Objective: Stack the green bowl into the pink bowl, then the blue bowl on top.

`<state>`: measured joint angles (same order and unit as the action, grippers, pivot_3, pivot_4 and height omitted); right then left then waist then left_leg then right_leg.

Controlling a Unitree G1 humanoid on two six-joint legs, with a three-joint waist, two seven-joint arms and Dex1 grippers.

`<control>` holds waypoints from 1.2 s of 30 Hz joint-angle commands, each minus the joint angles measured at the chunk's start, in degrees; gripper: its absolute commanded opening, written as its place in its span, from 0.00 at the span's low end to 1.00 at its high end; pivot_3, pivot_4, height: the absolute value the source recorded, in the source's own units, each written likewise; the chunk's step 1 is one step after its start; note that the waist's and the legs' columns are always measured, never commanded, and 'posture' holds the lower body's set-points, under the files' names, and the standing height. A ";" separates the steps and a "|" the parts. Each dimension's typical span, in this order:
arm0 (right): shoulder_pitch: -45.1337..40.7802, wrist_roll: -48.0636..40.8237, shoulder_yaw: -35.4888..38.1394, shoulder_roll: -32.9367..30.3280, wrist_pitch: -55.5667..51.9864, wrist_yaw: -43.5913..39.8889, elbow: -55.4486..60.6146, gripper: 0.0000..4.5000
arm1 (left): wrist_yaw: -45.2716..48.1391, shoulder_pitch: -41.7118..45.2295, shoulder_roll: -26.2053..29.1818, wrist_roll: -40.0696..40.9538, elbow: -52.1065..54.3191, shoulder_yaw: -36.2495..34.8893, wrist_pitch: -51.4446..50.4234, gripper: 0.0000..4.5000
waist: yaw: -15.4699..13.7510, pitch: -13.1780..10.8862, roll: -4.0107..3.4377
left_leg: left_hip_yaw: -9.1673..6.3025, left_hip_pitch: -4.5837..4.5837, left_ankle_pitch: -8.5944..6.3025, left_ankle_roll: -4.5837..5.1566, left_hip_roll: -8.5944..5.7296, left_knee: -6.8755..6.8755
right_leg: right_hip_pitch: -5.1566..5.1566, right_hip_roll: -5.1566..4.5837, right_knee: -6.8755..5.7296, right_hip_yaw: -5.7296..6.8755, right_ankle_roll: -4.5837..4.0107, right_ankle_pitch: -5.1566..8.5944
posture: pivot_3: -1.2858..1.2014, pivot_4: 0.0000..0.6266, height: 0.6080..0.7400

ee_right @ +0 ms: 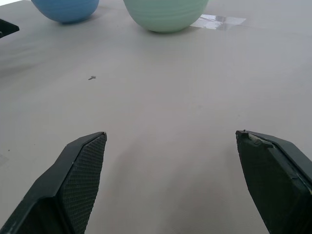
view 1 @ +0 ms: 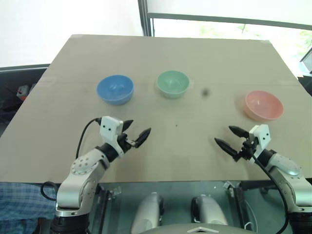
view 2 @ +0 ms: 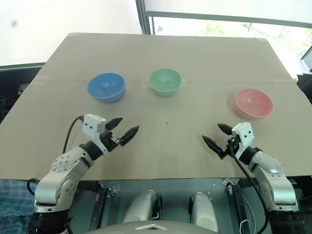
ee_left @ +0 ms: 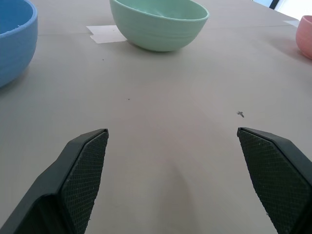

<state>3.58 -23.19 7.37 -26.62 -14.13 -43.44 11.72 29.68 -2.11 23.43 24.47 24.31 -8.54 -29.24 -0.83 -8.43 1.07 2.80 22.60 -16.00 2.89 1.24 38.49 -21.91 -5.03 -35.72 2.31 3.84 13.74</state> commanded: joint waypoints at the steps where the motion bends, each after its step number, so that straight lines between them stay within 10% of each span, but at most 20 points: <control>1: 0.38 0.00 0.50 -0.45 1.94 -0.53 0.57 0.99 | 0.70 1.10 0.70 0.38 2.31 0.15 1.72 1.00 | 0.00 0.00 0.00 | 0.00 0.00 0.00 0.00 0.00 0.00 | 0.00 0.00 0.00 0.00 0.00 0.00 | 0.52 0.24 1.00; 27: -0.14 2.22 0.87 -0.54 4.89 0.77 -1.74 0.99 | 6.74 5.54 3.93 2.46 -2.96 0.01 2.85 1.00 | 0.01 0.01 0.00 | 0.02 -0.03 0.01 -0.01 -0.01 0.01 | 0.02 0.04 -0.02 -0.01 0.01 0.00 | 0.52 0.24 1.00; 36: -7.05 12.14 3.62 -11.09 2.85 7.02 -7.33 0.99 | 15.73 15.12 8.70 11.91 1.31 3.05 -4.78 1.00 | 0.07 0.00 -0.01 | 0.02 -0.01 0.01 0.00 -0.03 0.13 | 0.03 0.05 -0.08 -0.01 0.02 -0.01 | 0.52 0.24 1.00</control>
<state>-2.89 -14.18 10.07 -35.83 -13.69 -37.05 4.22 43.06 12.58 31.17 33.95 23.28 -6.09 -33.24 -0.76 -8.43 1.06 2.82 22.59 -15.99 2.89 1.22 38.60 -21.89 -4.97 -35.79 2.30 3.86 13.74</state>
